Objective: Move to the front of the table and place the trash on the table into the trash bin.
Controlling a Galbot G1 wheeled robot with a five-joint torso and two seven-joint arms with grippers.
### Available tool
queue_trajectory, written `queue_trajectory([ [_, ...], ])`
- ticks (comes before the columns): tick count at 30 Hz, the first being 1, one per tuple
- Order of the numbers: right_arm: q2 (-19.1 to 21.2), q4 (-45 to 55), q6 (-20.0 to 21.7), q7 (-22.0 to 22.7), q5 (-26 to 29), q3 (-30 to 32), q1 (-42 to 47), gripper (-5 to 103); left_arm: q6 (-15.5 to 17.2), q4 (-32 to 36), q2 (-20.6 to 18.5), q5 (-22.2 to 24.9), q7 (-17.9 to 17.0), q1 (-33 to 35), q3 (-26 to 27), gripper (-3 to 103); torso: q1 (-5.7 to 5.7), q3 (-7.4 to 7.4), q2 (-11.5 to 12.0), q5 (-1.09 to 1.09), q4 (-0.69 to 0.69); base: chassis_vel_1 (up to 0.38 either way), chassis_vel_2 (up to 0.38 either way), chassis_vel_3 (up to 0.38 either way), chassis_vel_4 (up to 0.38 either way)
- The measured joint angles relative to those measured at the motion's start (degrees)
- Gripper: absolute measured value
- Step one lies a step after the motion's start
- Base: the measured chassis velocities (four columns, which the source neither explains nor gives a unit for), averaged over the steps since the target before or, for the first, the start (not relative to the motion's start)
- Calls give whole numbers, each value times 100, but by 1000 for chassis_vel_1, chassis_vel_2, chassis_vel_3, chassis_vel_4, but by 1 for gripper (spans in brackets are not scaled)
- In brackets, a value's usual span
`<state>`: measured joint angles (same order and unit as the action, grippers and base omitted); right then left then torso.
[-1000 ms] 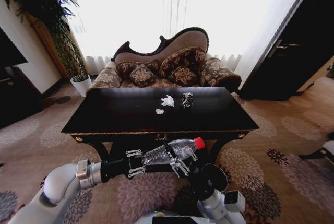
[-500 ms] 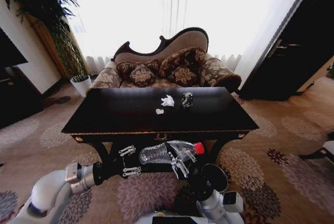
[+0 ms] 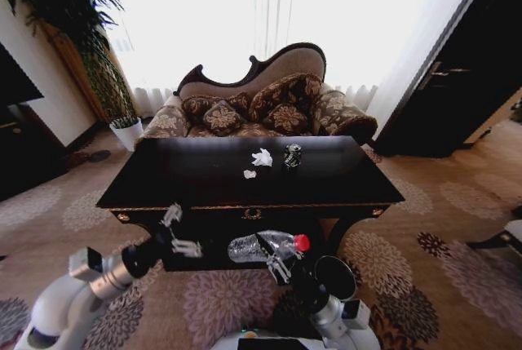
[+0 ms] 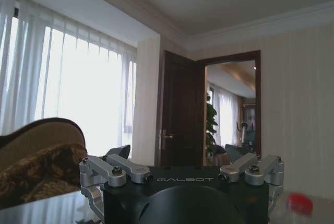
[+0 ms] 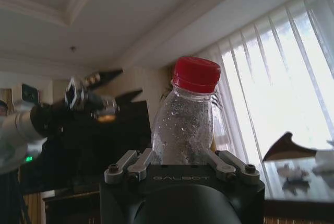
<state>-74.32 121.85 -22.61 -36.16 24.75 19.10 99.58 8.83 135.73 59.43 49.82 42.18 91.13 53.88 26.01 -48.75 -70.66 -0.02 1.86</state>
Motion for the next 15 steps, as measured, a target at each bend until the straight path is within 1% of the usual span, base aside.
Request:
queue_trajectory([
  [1,10,-102,96,161,-25,-117,1,25,20,37,-23,94,-80,-30,63,100,0,0,0,0,0,0,0,0,0],
  [2,10,-102,96,161,-25,-117,1,25,20,37,-23,94,-80,-30,63,100,0,0,0,0,0,0,0,0,0],
  [4,18,-411,190,401,-136,-316,-91,25,52,120,-66,281,-201,-82,241,100,0,0,0,1,1,0,0,0,0],
  [6,14,-527,196,435,-222,-344,-142,25,56,152,-76,339,-212,-87,327,100,-1,0,0,0,0,0,0,0,0],
  [10,7,-1007,188,525,-548,-479,-321,25,77,281,-61,598,-211,-81,693,100,0,0,0,0,0,0,0,0,0],
  [11,7,-1007,188,525,-548,-479,-321,25,77,281,-61,598,-211,-81,693,100,0,0,0,0,0,0,0,0,0],
  [15,53,-1602,148,724,-902,-536,-689,25,102,379,5,812,-210,-76,998,100,0,0,0,0,0,0,0,0,0],
])
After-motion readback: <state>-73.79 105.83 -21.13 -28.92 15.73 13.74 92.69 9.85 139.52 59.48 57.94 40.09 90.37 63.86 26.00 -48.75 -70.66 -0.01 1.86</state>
